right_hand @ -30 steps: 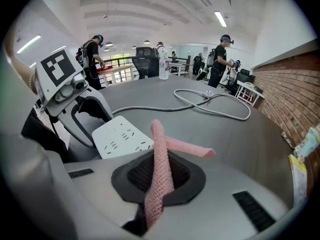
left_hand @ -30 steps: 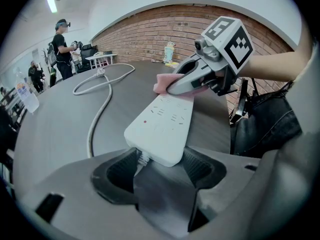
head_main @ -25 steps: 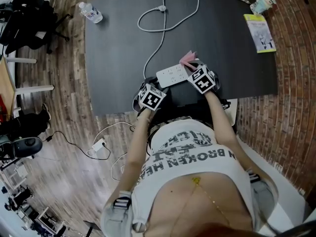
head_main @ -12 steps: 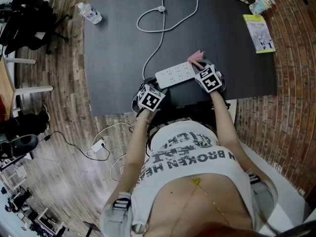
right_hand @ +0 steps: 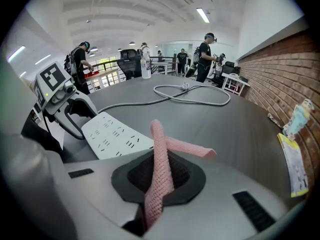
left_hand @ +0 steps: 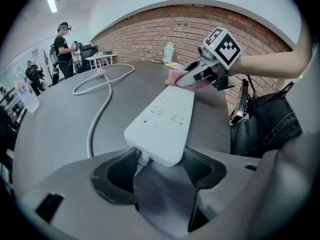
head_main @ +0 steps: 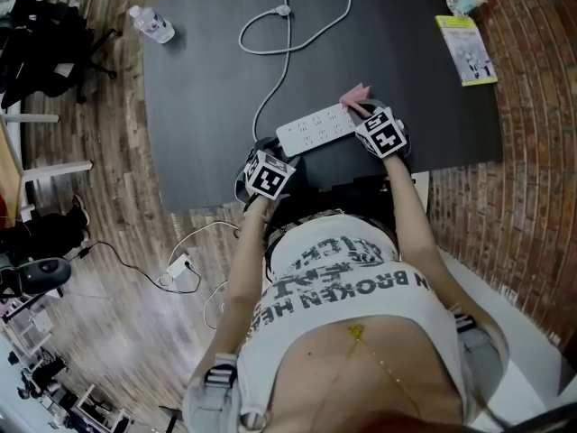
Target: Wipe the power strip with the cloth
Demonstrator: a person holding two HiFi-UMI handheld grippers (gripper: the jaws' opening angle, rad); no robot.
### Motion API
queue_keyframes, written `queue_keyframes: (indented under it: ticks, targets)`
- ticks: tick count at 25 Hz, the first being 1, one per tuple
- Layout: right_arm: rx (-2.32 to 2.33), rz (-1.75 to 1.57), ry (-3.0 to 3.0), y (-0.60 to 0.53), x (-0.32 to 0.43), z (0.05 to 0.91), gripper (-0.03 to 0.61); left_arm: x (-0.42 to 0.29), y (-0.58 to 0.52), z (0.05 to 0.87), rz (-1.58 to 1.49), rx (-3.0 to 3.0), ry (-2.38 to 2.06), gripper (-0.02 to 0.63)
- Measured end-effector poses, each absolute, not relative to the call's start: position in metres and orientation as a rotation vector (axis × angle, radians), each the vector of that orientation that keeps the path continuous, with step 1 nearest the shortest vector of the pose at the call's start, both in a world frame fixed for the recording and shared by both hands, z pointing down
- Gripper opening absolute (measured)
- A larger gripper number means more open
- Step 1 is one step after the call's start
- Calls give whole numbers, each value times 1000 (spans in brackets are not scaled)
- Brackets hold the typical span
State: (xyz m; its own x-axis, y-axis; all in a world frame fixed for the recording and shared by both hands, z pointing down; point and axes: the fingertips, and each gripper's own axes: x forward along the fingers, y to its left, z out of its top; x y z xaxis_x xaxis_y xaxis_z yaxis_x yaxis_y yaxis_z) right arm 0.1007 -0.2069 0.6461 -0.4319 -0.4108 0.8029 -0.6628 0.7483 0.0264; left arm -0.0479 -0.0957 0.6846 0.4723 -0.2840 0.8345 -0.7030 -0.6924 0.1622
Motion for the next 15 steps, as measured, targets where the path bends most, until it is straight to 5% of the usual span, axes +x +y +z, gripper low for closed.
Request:
queue_keyframes:
  ticks: [15]
  targets:
    - [802,364,-2060,-206,104,646,17,-45,-96,685,1125,2241,-808,273]
